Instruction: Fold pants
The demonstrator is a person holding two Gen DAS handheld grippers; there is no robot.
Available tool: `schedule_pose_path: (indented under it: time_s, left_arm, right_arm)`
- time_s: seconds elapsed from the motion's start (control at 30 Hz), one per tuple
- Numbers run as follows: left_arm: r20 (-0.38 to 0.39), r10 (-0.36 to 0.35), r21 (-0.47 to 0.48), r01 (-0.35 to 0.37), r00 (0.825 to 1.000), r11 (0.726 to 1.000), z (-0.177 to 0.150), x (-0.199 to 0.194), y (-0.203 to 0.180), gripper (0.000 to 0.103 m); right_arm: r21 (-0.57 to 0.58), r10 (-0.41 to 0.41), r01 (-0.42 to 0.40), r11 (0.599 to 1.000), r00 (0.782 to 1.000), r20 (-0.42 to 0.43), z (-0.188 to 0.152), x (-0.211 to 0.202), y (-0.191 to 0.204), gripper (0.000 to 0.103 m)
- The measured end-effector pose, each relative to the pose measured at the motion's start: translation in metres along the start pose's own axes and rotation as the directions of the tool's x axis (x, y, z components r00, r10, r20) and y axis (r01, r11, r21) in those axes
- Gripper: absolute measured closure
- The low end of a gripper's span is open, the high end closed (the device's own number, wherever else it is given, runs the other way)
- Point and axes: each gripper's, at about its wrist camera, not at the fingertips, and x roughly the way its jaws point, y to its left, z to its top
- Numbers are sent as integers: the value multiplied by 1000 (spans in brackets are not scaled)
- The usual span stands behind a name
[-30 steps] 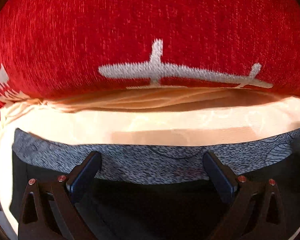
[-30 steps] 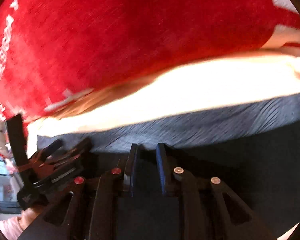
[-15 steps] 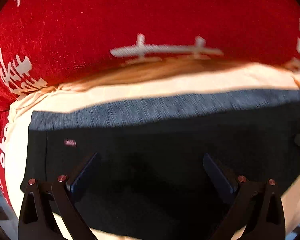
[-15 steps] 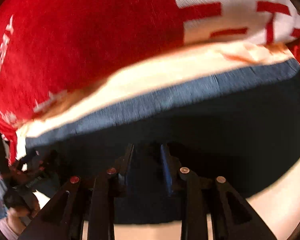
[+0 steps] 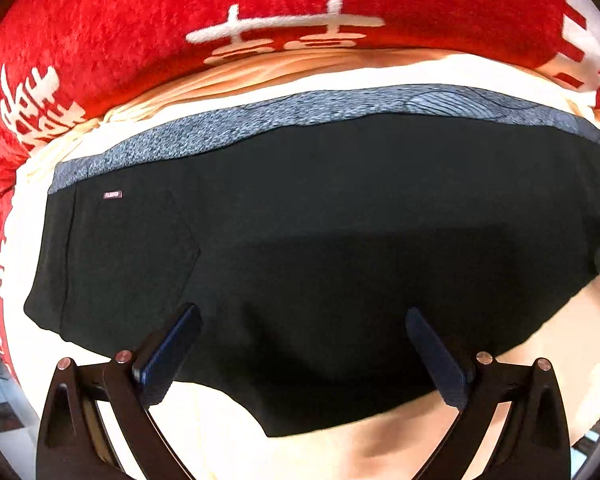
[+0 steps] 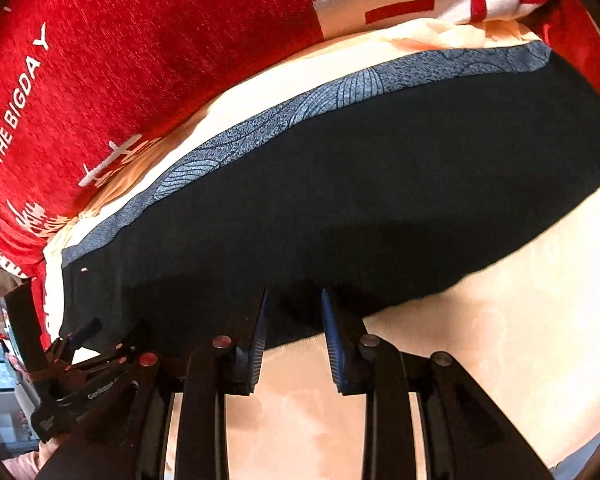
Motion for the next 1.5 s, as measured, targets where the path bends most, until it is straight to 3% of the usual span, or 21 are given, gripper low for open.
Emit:
schedule_pose_path:
  time_s: [0.07,0.17,0.47,0.8,1.03,1.27,1.33,1.37,1.5]
  left_arm:
    - [2,-1,9,1,1000,1000,1,-5,-4,0]
    - [3,-9,17,9,1000,1000,-3,-18,-24,0]
    - [17,-16,68,15,1000,998,6,-33,-68,0]
    - [6,-40,95,40,999,995,26,-25,-125,0]
    - [13,-85,69,84,996,994,48,-17,-177,0]
    - [-8,-76,65,77,997,995,54,-2,-214,0]
    - [-15,-86,48,86,996,995,55,-1,-213,0]
    - [-18,-92,41,92,996,995,55,-1,-212,0]
    - [-21,-84,45,85,996,995,57,1,-211,0]
  right_arm:
    - [7,2,-2,1000,1000,-1,-3,-7,-3,73]
    - [27,-4,4,1000,1000,2,-5,-11,-8,64]
    - [105,-43,39,994,999,33,1,-40,-56,64]
    - [190,-96,80,978,993,75,24,-59,-127,64]
    - [316,-177,128,940,975,131,50,-72,-195,64]
    - [358,-159,93,929,974,159,73,-67,-230,64]
    - [342,-158,90,936,971,179,78,-66,-231,67]
    - [338,-175,104,935,967,187,80,-68,-232,84]
    - [266,-180,116,957,957,229,87,-79,-220,89]
